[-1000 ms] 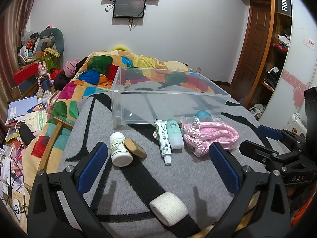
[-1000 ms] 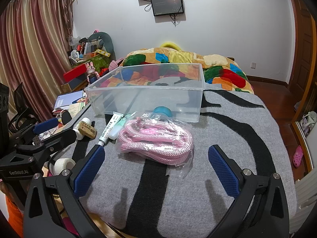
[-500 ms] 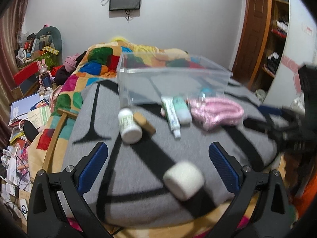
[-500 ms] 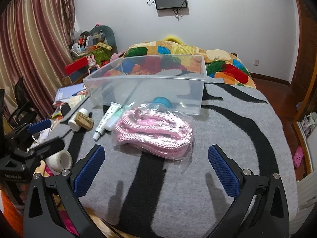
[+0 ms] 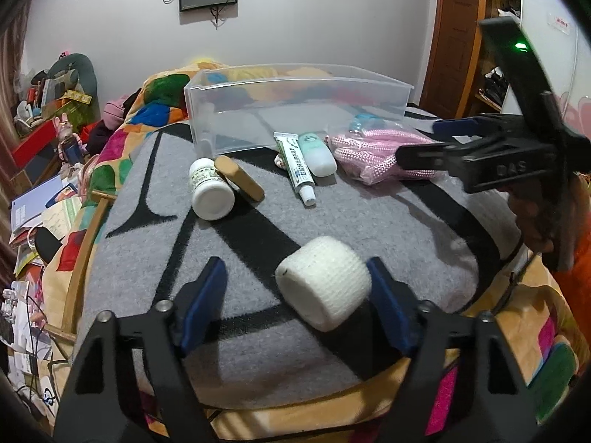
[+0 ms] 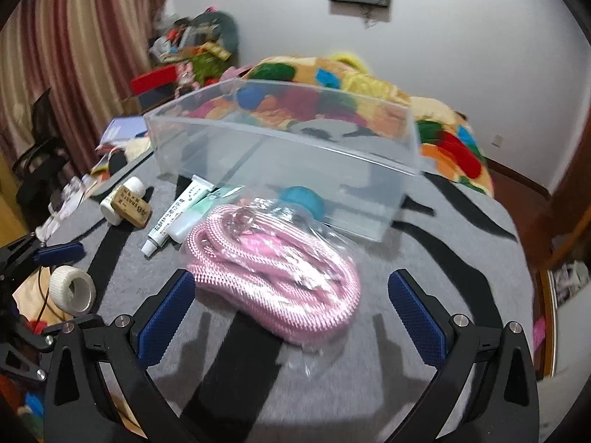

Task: Organize objects
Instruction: 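Grasp the white gauze tape roll with the left gripper while the right grasps the bagged pink rope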

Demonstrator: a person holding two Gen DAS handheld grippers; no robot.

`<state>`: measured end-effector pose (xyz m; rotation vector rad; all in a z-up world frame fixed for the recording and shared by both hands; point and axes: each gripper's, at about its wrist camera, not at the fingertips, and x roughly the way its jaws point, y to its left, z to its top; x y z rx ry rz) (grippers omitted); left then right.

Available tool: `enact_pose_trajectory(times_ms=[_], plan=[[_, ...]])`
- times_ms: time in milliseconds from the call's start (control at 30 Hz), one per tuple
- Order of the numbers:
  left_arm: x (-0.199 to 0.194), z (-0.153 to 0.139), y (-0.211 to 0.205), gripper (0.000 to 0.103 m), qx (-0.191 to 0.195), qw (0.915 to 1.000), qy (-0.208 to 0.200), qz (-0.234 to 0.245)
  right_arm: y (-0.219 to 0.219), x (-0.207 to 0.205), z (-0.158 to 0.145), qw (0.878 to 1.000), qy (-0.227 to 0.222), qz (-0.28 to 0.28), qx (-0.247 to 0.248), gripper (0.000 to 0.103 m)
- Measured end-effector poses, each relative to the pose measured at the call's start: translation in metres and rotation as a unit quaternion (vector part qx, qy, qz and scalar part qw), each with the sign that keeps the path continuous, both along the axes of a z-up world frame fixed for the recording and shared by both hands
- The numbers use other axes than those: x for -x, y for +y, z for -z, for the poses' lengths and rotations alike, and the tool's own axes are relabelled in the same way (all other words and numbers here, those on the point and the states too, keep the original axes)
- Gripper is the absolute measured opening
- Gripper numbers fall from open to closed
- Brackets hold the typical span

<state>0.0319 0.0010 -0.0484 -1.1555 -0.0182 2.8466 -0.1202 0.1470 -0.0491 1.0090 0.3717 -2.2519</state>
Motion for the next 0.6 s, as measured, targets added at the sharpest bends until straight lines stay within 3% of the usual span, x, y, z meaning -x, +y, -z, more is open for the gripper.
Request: enact_pose_trajectory(times_ms=[167, 400, 433, 533, 600], plan=[[0.002, -0.005, -0.005, 0.042, -0.028, 0.9996, 0.001, 0.011, -0.013, 0.011, 0.004, 0.998, -0.023, -0.055, -0.012, 0.103], [0.005, -0.016, -0.006, 0.039, -0.03, 0.9993, 0.022, 0.004, -0.019, 0.005, 0.01, 0.995, -0.026, -0.095, -0.036, 0.102], [0.006, -0.017, -0.007, 0.039, -0.03, 0.9993, 0.024, 0.003, -0.018, 0.003, 0.01, 0.995, -0.024, -0.095, -0.034, 0.098], [0.011, -0.023, -0.009, 0.039, -0.032, 0.999, 0.029, -0.002, -0.014, -0.001, 0.012, 0.995, -0.023, -0.088, -0.04, 0.069], [0.015, -0.027, -0.012, 0.039, -0.042, 0.9986, 0.031, -0.005, -0.009, -0.006, 0.011, 0.996, -0.022, -0.083, -0.032, 0.063]])
